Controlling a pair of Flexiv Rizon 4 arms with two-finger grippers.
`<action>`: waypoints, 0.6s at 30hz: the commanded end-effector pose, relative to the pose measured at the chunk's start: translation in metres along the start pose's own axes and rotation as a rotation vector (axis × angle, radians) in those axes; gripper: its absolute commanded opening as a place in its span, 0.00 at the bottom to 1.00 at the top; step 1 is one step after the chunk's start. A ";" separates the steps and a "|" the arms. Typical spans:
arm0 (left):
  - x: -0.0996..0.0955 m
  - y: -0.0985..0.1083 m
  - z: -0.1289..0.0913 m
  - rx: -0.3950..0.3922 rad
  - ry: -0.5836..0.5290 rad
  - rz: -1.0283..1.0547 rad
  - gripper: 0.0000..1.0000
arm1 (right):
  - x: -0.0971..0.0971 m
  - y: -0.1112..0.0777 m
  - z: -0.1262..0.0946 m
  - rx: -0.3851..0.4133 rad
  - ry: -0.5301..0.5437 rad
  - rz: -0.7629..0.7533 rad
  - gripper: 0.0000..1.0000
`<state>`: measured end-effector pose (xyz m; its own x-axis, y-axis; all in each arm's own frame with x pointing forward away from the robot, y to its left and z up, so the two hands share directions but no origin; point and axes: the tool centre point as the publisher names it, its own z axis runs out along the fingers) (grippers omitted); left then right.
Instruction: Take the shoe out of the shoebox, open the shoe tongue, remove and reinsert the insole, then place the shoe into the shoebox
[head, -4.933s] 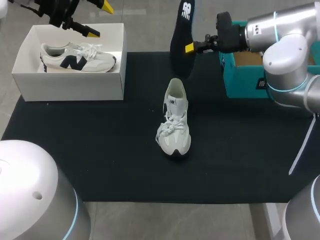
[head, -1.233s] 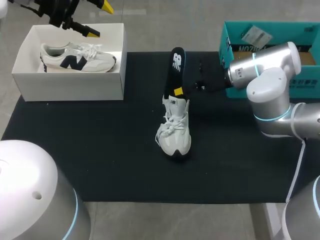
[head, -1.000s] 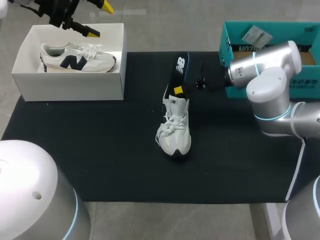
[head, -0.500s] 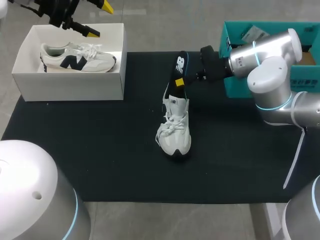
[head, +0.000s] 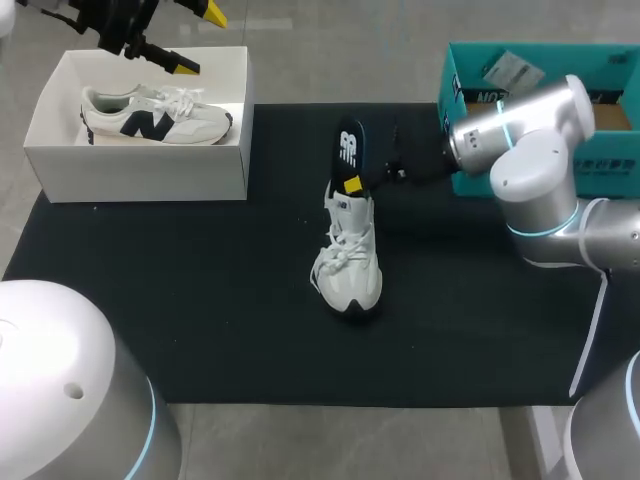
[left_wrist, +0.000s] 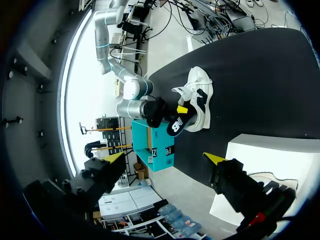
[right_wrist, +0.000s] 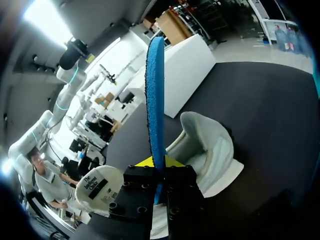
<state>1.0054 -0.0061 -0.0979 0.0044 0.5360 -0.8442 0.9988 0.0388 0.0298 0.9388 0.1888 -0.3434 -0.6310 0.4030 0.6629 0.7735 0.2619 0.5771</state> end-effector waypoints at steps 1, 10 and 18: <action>0.000 0.001 0.000 0.001 0.003 0.001 1.00 | 0.004 -0.009 0.003 -0.008 0.000 0.007 0.00; 0.000 0.001 0.000 0.001 0.003 0.001 1.00 | -0.007 0.024 -0.012 -0.032 -0.054 -0.079 1.00; 0.000 0.001 0.000 0.001 0.003 0.001 1.00 | -0.022 0.049 -0.015 -0.021 -0.069 -0.123 0.00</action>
<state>1.0054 -0.0061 -0.0979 0.0044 0.5360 -0.8442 0.9988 0.0388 0.0298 0.9800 0.1751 -0.3218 -0.7159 0.4324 0.5482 0.6839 0.2763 0.6752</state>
